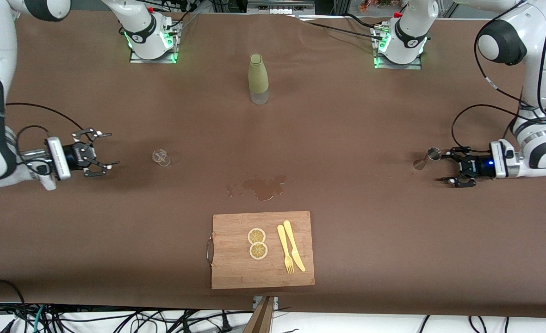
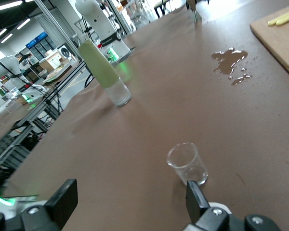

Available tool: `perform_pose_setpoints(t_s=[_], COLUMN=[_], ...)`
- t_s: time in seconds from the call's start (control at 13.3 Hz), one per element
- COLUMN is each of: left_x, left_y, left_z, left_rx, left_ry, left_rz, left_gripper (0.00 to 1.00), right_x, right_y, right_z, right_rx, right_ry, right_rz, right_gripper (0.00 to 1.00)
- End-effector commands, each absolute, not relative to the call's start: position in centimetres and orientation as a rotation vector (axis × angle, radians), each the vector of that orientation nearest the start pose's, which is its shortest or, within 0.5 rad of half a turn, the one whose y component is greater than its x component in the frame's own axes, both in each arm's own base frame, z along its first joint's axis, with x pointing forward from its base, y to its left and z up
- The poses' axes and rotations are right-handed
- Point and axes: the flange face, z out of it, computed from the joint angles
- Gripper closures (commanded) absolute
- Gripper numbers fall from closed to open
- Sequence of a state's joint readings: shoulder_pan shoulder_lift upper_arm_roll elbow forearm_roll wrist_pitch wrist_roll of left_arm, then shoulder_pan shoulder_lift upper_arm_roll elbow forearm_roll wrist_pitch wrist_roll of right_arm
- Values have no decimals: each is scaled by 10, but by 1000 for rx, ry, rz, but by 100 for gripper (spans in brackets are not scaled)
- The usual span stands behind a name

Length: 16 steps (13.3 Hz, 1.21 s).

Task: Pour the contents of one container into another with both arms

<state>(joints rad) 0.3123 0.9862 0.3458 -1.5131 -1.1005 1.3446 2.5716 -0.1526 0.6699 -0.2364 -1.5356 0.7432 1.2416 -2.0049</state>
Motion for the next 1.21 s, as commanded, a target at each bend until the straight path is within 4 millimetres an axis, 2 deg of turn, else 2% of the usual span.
perform_pose_setpoints(t_s=[0.0,0.08,0.23,0.38,0.53,0.6,0.75,0.98,1.13], left_x=[563,565,571,582,591,595,604,613,612], left_y=[270,274,278,267,248,235,203,137,93], left_z=[134,147,189,244,293,307,341,397,442], left_rx=[1722,1818,1994,2159,2332,2387,2481,2679,2804], left_ry=[-1311,-1234,-1074,-912,-721,-651,-544,-382,-329], left_rz=[650,524,286,90,-110,-186,-281,-442,-476], left_gripper=[0,0,0,0,0,0,0,0,0], right_x=[588,584,586,578,567,561,546,532,526], right_y=[-129,-127,-120,-118,-100,-94,-93,-106,-92], right_z=[334,363,409,460,503,522,546,562,574], right_rx=[-1666,-1731,-1866,-2068,-2280,-2372,-2549,-2767,-2919], right_ry=[-1328,-1289,-1257,-1186,-973,-924,-835,-641,-462], right_rz=[-101,-49,108,209,320,356,391,352,383], right_gripper=[0,0,0,0,0,0,0,0,0])
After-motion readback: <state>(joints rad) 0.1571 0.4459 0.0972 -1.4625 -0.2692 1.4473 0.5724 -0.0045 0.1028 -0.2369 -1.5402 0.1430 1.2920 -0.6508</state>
